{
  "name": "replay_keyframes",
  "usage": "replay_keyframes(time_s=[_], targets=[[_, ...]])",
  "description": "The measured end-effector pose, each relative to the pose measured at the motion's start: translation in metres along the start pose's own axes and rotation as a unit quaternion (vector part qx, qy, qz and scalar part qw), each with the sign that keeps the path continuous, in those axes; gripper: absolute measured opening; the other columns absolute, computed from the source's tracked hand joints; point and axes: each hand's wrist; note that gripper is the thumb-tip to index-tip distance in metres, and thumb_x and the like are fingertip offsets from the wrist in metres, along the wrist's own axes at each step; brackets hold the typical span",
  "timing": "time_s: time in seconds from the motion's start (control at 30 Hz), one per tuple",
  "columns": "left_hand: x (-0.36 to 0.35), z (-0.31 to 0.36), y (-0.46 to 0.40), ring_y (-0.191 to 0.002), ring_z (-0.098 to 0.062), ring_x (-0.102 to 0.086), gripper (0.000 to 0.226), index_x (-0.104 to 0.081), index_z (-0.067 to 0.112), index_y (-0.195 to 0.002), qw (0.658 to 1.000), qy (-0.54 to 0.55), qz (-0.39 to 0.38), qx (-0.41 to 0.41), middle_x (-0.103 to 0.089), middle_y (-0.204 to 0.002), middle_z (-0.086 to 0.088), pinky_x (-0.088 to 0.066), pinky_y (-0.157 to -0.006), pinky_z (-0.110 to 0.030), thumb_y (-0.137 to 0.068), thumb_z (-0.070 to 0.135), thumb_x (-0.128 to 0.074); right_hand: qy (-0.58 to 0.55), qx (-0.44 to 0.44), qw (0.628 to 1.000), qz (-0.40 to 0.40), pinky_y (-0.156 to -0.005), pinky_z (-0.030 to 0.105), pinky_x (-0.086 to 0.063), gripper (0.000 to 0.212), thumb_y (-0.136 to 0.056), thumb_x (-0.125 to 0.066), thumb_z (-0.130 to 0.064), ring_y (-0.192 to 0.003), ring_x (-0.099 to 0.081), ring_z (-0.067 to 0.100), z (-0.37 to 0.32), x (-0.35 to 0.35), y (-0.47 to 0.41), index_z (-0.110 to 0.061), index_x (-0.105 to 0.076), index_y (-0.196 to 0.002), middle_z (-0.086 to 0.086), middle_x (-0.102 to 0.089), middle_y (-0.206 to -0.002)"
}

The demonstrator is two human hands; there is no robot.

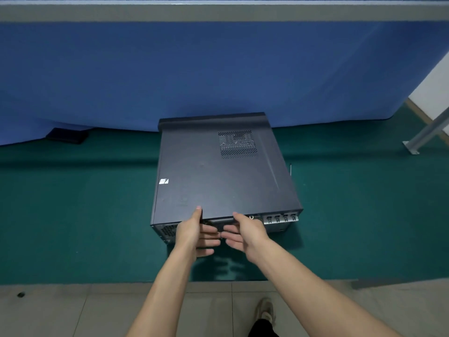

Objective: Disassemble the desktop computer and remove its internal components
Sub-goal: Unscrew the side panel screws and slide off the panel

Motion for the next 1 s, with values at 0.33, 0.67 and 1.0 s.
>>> replay_keyframes(time_s=[0.33,0.67,1.0], targets=[[-0.009,0.004,-0.007,-0.053,-0.033,-0.068,0.050,-0.057,-0.004,-0.102,0.974,0.223,0.022,0.031,-0.067,-0.081,-0.030,-0.053,-0.040,-0.033,-0.084,0.042,-0.066,-0.174,0.011,0.976,0.133,-0.031,0.016,-0.039,0.029,-0.081,-0.074,-0.022,-0.039,-0.051,0.012,0.007,-0.033,-0.015,-0.003,-0.053,-0.075,0.007,-0.055,-0.058],[-0.017,0.001,-0.003,-0.063,-0.038,-0.066,0.036,-0.051,-0.001,-0.100,0.940,0.337,0.040,0.033,-0.063,-0.082,-0.026,-0.058,-0.061,-0.045,-0.087,0.029,-0.066,-0.181,0.061,0.977,0.096,-0.036,0.019,-0.045,0.024,-0.083,-0.071,-0.015,-0.025,-0.037,0.006,0.023,-0.024,-0.004,0.000,-0.053,-0.087,0.009,-0.047,-0.060],[0.054,0.024,0.032,-0.074,-0.032,-0.070,0.051,-0.056,0.015,-0.116,0.944,0.301,-0.039,-0.125,-0.068,-0.103,-0.016,-0.056,-0.054,-0.039,-0.085,0.055,-0.052,-0.099,0.093,0.988,0.074,-0.032,0.015,-0.033,0.018,-0.081,-0.072,-0.019,-0.025,-0.024,0.006,-0.027,-0.021,0.038,-0.010,-0.057,-0.079,0.003,-0.044,-0.061]])
Point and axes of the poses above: each hand's wrist, its own y-axis away from the middle knuckle, its own x-axis out of the back of the hand, z = x × y
